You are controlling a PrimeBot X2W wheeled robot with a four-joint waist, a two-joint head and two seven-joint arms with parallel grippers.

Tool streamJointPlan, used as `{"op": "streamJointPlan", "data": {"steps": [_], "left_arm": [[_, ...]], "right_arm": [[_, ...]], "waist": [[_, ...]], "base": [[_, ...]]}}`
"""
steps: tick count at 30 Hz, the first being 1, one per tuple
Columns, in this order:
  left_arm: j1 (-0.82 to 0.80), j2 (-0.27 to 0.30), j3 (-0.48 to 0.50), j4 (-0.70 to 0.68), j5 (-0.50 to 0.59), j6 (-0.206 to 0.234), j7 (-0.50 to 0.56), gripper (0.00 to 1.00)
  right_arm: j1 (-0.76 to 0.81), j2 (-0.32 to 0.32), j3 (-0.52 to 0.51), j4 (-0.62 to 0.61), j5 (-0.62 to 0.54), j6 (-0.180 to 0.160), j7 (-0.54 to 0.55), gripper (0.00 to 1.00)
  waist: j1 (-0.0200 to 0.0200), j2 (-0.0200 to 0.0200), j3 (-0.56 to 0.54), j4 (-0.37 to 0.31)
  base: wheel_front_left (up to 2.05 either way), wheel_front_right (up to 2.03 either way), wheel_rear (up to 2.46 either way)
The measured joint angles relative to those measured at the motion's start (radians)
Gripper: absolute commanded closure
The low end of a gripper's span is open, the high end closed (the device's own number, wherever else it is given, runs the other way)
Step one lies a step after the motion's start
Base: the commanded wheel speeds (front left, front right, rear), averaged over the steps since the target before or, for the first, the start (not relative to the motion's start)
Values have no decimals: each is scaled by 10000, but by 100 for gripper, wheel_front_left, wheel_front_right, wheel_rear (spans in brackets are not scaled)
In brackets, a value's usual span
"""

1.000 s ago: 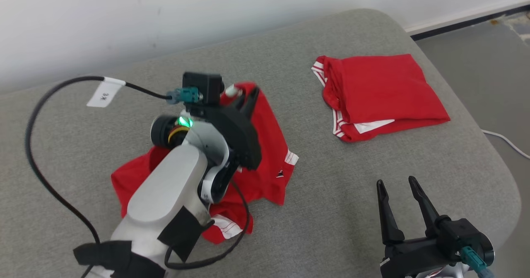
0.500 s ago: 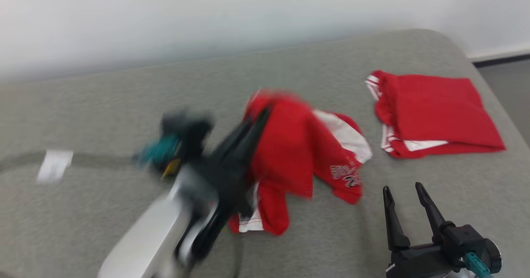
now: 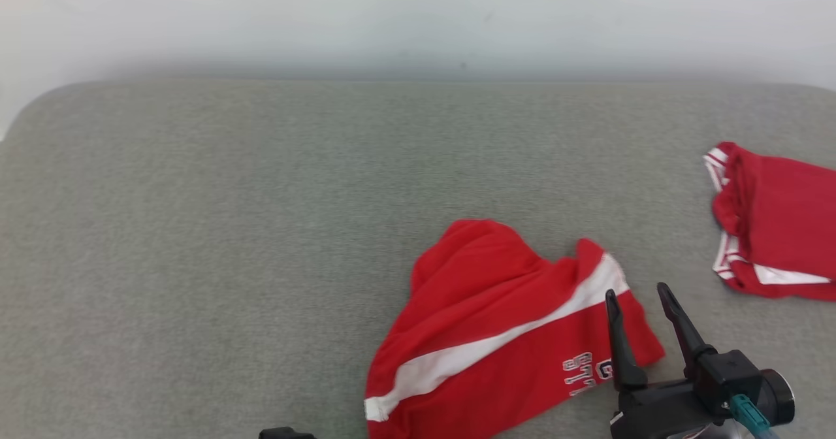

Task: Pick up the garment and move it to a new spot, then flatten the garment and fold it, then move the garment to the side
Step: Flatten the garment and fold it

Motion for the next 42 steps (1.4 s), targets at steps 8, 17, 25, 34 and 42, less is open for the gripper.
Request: {"op": "streamJointPlan", "data": {"steps": [8,17,25,34,42], "left_arm": [[319,-272,976,226,-1049,146,-500,0],[56,221,1325,96,-1728,-2,314,0],[-730,81,1112,675,-2196,98,1515,0],[-1131,56,928,844,-2291,92,2125,8],[-1196,10,848,717,-2383,-12,2289,100]], "right_arm": [[29,4,19,46,-81,0,79,0],[194,0,-132,-54,-155,0,100,0],[98,-184,-27,-203,-257,0,366,0],[-28,-290,10,-397,-255,0,535,0],[-219,-391,36,-412,-238,0,585,0]], "waist": [[0,0,-291,413],[0,0,-524,217],[0,0,-524,-71],[0,0,-417,-197],[0,0,-338,-107]], "base": [[0,0,0],[0,0,0],[0,0,0],[0,0,0],[0,0,0]]}}
